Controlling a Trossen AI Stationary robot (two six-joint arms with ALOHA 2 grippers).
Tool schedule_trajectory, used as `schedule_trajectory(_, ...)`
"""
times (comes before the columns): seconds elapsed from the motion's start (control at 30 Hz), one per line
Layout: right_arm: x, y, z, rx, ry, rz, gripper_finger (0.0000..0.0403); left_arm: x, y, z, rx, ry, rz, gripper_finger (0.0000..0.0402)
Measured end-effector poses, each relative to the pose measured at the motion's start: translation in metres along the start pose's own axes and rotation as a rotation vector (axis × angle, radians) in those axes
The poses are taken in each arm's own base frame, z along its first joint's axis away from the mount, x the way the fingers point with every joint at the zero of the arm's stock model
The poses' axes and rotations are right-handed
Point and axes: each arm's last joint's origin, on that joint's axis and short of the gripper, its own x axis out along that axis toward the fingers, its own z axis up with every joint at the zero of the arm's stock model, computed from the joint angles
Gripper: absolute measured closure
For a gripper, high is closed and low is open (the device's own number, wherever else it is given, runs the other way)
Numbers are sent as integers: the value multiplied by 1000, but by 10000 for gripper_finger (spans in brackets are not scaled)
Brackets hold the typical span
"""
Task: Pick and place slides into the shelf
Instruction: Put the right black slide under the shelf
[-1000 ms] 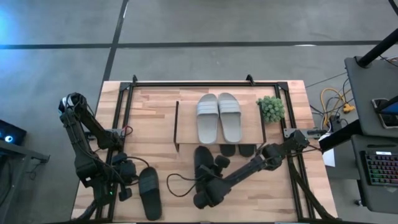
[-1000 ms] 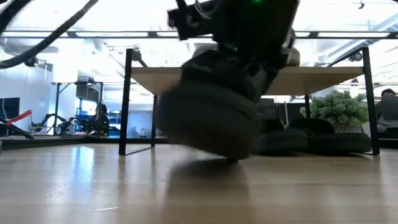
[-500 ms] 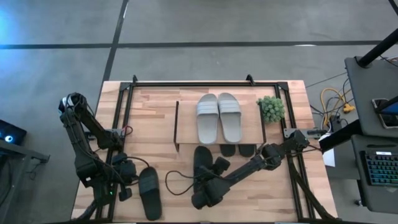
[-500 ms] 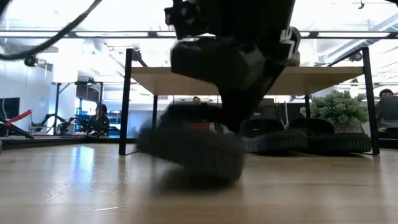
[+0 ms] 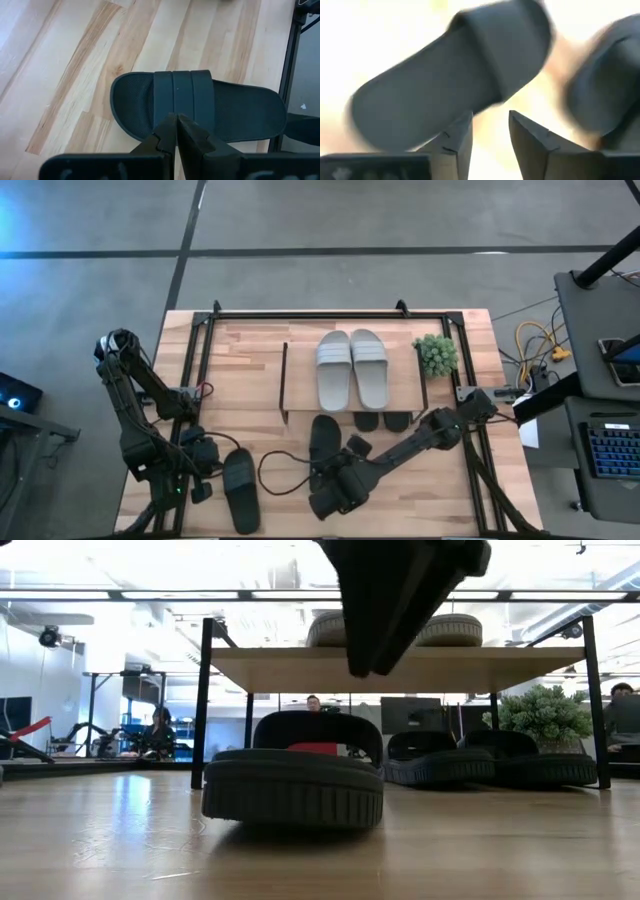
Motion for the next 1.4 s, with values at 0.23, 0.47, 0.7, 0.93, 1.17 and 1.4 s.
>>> schedule_trajectory(0.23,-21,29,-29,126,68,230,339,0,0,0,-1,-1,1,402)
schedule_trajectory(0.47,0,61,-28,174,99,424,388,4,3,-1,12,-34,19,402)
schedule_trajectory(0.7,27,69,-22,155,91,416,394,9,4,-4,2,-35,10,402)
schedule_trajectory(0.93,38,64,-5,114,23,399,394,11,3,-5,-8,-33,-6,402)
schedule_trajectory(1.17,66,53,2,64,37,316,394,11,2,-5,-15,-34,-17,402)
schedule_trajectory(1.4,74,45,10,60,13,262,394,11,1,-5,-22,-25,-28,402)
